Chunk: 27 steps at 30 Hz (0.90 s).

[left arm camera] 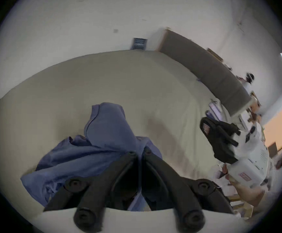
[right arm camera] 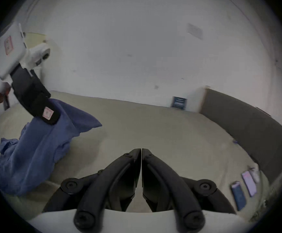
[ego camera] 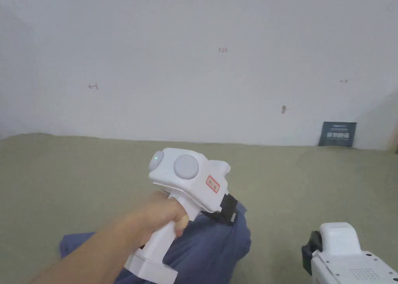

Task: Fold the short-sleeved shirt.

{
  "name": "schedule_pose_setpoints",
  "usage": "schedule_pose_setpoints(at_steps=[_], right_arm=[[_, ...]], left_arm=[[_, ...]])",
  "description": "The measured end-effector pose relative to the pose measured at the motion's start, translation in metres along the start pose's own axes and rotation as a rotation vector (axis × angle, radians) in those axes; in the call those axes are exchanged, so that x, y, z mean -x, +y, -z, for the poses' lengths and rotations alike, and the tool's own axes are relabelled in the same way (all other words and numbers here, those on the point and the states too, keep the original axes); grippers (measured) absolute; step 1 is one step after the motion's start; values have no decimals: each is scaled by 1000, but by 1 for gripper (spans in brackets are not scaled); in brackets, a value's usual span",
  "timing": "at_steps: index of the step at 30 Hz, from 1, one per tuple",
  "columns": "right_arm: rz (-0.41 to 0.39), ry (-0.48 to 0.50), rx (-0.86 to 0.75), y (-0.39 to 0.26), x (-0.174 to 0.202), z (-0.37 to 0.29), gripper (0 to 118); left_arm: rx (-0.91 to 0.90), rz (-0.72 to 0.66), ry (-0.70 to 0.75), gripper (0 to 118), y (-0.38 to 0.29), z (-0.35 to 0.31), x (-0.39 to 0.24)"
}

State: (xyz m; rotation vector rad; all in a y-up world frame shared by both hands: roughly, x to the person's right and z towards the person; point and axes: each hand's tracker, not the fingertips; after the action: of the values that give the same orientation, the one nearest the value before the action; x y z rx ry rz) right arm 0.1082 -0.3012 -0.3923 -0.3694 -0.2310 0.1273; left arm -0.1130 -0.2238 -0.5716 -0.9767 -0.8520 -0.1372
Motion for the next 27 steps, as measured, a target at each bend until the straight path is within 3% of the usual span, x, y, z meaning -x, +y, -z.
schedule_pose_setpoints(at_steps=[8, 15, 16, 18, 19, 22, 24, 27], right_arm=[[77, -250, 68, -28, -131, -22, 8], [102, -279, 71, -33, -151, -33, 8], [110, -272, 64, -30, -148, -33, 8], [110, -247, 42, -23, -138, -33, 8], [107, -232, 30, -17, -132, -34, 8], [100, -174, -15, 1, -112, -39, 8], [79, -143, -32, 11, -98, -40, 8], [71, -87, -55, 21, -77, -44, 8]], left_arm=[[122, 194, -243, 2, 15, 110, -154], [177, 160, -264, 4, -21, 139, -166], [178, 140, -266, 24, -21, 136, -159], [135, 60, -223, 95, -17, 119, -143], [108, 22, -197, 113, -14, 105, -134], [-75, -68, -210, 104, -14, 38, -98], [-196, -106, -122, 99, -22, -7, -74], [-393, -144, 60, 64, -58, -75, -42]])
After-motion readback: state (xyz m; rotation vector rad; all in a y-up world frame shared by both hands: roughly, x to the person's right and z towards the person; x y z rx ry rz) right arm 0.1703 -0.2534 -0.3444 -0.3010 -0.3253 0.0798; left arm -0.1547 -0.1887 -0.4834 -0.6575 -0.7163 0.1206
